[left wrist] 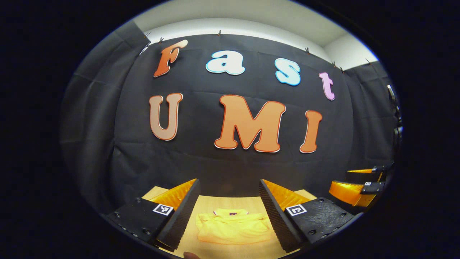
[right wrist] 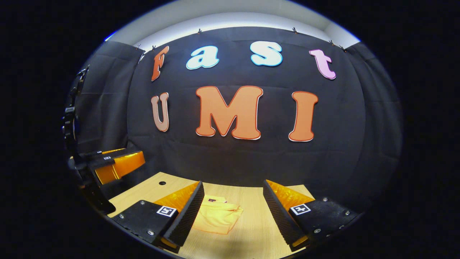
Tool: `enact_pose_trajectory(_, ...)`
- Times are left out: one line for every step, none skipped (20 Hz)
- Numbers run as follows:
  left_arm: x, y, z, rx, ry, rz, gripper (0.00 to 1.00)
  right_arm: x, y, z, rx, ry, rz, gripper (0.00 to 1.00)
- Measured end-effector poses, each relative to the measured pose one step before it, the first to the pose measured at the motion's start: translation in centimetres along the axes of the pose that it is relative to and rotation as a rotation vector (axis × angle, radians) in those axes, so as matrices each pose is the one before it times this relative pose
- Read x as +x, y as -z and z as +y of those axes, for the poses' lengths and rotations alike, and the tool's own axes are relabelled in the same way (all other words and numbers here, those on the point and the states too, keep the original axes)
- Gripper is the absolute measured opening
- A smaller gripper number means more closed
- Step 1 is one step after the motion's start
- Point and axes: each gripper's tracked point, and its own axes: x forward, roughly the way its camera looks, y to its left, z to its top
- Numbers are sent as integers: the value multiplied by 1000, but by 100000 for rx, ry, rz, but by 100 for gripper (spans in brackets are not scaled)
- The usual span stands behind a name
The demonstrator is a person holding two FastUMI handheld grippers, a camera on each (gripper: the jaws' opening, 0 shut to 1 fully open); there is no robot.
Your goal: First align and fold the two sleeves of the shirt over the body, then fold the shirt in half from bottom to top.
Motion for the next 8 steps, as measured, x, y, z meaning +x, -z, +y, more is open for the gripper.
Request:
enact_pose_trajectory(-837, 198, 585, -572, -292, 519, 98, -944, 317, 316, 251, 125, 552, 99)
enact_pose_trajectory(-713, 375, 848, 1171, -880, 54, 98, -918, 497, 353, 695, 59, 333, 99)
enact_pose_trajectory(-882, 72, 955, 2120, -2035, -290, 98, -930, 396, 270, 916, 547, 566, 99)
enact_pose_trajectory(-784, 239, 861, 2431, -1710, -834, 96, -851, 421, 145, 440, 587, 115, 99)
enact_pose_trajectory(-1016, 310, 623, 1448, -1291, 739, 98, -734, 196, 198, 0, 787, -484, 99)
enact_pose_trajectory(-683, 834, 324, 469, -488, 1614, 96, -579, 337, 171, 217, 377, 151, 99)
enact_pose_trajectory(-651, 539, 306, -301, -182, 1644, 98, -692, 333, 389, 618, -245, 343, 99)
enact_pose_trajectory(-581, 224, 279, -474, 328, 385, 98, -306, 258, 467, 556, -924, 396, 99)
